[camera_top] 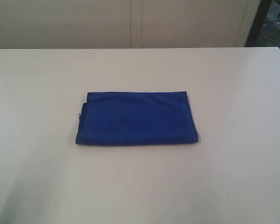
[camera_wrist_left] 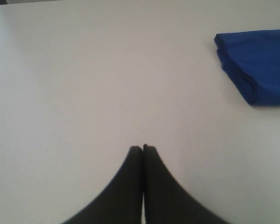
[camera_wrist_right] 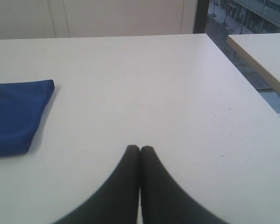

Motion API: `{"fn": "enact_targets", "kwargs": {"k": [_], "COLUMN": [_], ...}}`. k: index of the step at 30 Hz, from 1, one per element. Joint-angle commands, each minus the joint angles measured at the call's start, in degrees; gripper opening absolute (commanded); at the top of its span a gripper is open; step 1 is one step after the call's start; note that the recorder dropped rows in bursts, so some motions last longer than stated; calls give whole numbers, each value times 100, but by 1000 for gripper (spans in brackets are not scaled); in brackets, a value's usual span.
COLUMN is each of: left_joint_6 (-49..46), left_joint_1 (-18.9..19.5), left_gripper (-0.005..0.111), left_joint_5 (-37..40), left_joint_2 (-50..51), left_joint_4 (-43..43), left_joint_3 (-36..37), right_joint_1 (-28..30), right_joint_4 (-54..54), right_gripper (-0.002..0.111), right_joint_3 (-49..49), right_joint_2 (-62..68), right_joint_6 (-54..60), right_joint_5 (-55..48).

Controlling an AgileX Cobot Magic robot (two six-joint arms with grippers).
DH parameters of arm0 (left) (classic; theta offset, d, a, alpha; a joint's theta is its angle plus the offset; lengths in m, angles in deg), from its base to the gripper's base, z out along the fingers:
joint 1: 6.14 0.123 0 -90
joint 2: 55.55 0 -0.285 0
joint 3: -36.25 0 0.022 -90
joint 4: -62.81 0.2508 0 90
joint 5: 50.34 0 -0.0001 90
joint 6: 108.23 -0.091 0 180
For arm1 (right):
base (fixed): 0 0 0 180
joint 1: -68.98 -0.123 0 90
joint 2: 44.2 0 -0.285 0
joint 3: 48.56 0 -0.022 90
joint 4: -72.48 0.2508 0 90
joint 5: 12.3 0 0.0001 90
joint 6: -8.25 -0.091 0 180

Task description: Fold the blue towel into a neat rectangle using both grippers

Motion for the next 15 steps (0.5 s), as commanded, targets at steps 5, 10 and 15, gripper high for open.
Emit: {"fn": "enact_targets", "kwargs": {"k": [5,10,15], "left_joint_6": [35,35,35], "left_joint_1": [26,26,26], "left_gripper": [0,0,0], "left_joint_5": [-8,-8,-8], "left_joint_2": [-25,-25,-25], "left_joint_4": [-38,-38,-38], "left_joint_3": [36,36,36], "right_joint_1": [26,26,26], "right_joint_4": [-27,-27,-37], "right_gripper": [0,0,0], "right_joint_3": [32,32,32], "right_joint_2": [-24,-24,-24], "right_joint_6": [-2,128,704], "right_joint_5": [65,77,79]}}
